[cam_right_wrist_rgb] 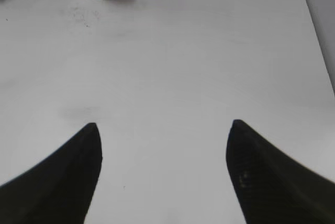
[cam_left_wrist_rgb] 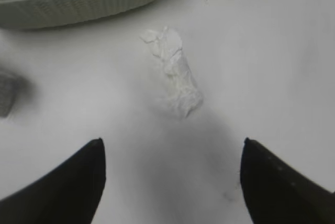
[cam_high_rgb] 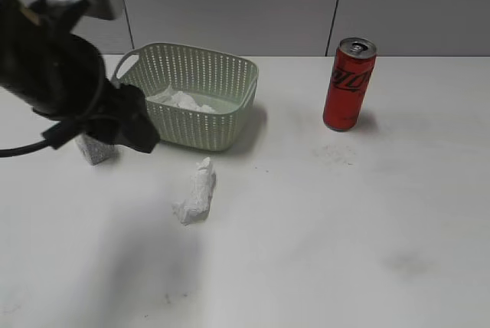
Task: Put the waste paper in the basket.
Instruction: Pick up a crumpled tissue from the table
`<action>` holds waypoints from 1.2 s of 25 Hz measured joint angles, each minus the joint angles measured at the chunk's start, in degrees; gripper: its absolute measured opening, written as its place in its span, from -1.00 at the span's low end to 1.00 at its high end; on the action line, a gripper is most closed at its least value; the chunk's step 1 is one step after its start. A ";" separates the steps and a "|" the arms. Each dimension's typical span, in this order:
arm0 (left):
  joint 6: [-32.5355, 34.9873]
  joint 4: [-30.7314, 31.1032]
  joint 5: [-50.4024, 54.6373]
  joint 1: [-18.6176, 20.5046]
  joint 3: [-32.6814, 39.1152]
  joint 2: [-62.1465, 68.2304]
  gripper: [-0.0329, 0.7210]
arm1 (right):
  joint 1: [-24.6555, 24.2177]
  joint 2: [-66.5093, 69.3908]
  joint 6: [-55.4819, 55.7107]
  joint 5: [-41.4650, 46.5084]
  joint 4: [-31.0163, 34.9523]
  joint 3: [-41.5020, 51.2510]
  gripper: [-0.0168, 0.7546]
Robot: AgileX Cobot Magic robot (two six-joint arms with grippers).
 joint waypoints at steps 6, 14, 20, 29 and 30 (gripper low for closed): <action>-5.76 4.04 -3.39 -5.70 -6.21 14.03 0.66 | 0.00 -5.11 0.00 0.22 0.00 0.00 0.50; -20.48 16.05 -4.03 -11.95 -13.69 29.04 0.66 | 0.00 -6.13 0.00 0.22 0.00 0.00 0.50; -25.97 19.06 -6.55 -12.28 -15.34 34.67 0.66 | 0.00 -6.18 0.00 0.24 0.00 0.00 0.50; -26.83 19.62 -7.97 -12.28 -15.90 37.35 0.20 | 0.00 -6.24 0.00 0.24 0.00 0.00 0.50; -26.83 19.56 -7.66 -12.28 -15.90 37.29 0.05 | 0.00 -6.24 0.00 0.24 0.00 0.00 0.50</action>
